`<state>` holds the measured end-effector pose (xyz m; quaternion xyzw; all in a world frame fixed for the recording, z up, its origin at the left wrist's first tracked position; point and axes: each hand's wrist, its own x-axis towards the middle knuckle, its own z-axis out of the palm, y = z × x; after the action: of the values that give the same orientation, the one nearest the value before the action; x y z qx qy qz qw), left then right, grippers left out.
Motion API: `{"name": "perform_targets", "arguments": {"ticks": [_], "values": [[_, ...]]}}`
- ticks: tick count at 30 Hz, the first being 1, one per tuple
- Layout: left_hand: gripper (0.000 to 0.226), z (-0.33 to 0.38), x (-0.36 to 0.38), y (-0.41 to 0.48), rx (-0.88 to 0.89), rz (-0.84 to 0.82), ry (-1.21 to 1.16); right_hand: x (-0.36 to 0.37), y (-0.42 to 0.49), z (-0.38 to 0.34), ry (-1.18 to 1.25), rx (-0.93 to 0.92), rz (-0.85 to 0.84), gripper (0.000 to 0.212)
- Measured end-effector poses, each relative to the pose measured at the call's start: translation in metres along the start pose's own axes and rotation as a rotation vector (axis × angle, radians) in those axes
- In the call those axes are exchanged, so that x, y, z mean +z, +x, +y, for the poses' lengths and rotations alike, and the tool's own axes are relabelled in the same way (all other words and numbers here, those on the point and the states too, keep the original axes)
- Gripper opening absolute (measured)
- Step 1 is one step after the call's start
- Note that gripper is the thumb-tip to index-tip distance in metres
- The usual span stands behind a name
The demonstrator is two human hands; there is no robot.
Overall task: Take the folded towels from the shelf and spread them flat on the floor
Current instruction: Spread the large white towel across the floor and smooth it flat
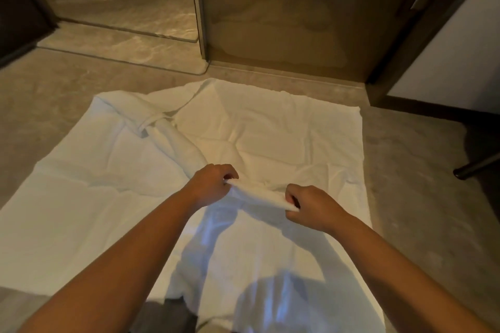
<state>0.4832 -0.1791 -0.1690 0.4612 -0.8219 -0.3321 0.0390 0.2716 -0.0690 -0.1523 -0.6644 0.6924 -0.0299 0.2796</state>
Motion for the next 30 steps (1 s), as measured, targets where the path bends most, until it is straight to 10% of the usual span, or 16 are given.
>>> {"name": "perform_targets", "arguments": {"ticks": [10,30], "values": [[0.018,-0.013,-0.05,-0.073,-0.163,0.345,-0.125,-0.012,-0.013,-0.099,0.157,-0.034,-0.014,0.029],[0.027,0.081,-0.237,-0.296,-0.113,-0.048,-0.036,-0.147,-0.23,-0.301,0.345,0.259,-0.01,0.012]]}}
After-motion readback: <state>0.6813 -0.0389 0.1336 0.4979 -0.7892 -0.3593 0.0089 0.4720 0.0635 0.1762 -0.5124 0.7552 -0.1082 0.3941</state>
